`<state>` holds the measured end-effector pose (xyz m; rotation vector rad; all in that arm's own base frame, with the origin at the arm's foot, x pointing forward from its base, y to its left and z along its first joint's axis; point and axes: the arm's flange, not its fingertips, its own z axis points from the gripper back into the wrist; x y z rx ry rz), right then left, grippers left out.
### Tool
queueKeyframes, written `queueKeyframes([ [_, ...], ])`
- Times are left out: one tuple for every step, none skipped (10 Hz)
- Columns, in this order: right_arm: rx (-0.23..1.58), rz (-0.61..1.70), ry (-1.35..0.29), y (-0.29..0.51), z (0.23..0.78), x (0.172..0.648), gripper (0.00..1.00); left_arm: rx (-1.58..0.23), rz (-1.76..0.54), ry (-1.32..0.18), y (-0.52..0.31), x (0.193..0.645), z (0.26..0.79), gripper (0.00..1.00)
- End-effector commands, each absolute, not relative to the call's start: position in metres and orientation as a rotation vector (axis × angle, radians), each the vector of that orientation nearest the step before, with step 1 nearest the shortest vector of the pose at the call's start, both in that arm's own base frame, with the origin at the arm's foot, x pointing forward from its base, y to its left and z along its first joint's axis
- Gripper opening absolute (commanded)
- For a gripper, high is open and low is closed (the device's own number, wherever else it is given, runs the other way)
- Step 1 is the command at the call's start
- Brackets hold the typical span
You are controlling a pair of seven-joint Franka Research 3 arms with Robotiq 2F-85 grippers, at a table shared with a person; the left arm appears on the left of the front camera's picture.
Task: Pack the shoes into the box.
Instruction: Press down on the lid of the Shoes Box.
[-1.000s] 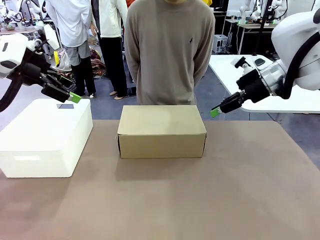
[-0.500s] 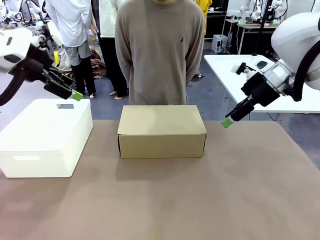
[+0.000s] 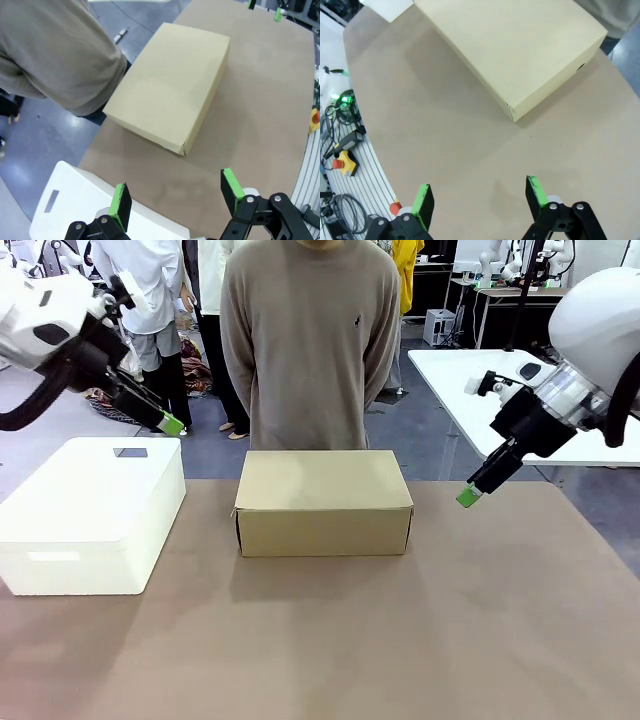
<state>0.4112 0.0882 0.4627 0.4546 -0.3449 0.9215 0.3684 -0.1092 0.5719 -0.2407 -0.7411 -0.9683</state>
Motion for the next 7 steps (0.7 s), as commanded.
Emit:
queueKeyframes([
  [0.401, 0.893, -0.373, 0.091, 0.47, 0.399, 0.86, -0.285, -0.939, -0.7, -0.122, 0.385, 0.566, 0.56],
  [0.389, 0.891, -0.377, 0.091, 0.475, 0.395, 0.86, -0.271, -0.925, -0.687, -0.134, 0.392, 0.564, 0.36],
  [0.379, 0.891, -0.383, 0.091, 0.48, 0.39, 0.86, -0.255, -0.918, -0.687, -0.144, 0.397, 0.561, 0.16],
  [0.375, 0.887, -0.4, 0.09, 0.486, 0.385, 0.86, -0.246, -0.904, -0.681, -0.154, 0.403, 0.559, 0.0],
  [0.373, 0.885, -0.421, 0.089, 0.491, 0.378, 0.86, -0.233, -0.897, -0.671, -0.162, 0.41, 0.555, 0.0],
  [0.364, 0.883, -0.434, 0.088, 0.495, 0.372, 0.86, -0.219, -0.887, -0.661, -0.169, 0.418, 0.552, 0.0],
  [0.352, 0.878, -0.441, 0.087, 0.497, 0.367, 0.86, -0.217, -0.876, -0.645, -0.174, 0.426, 0.549, 0.0],
])
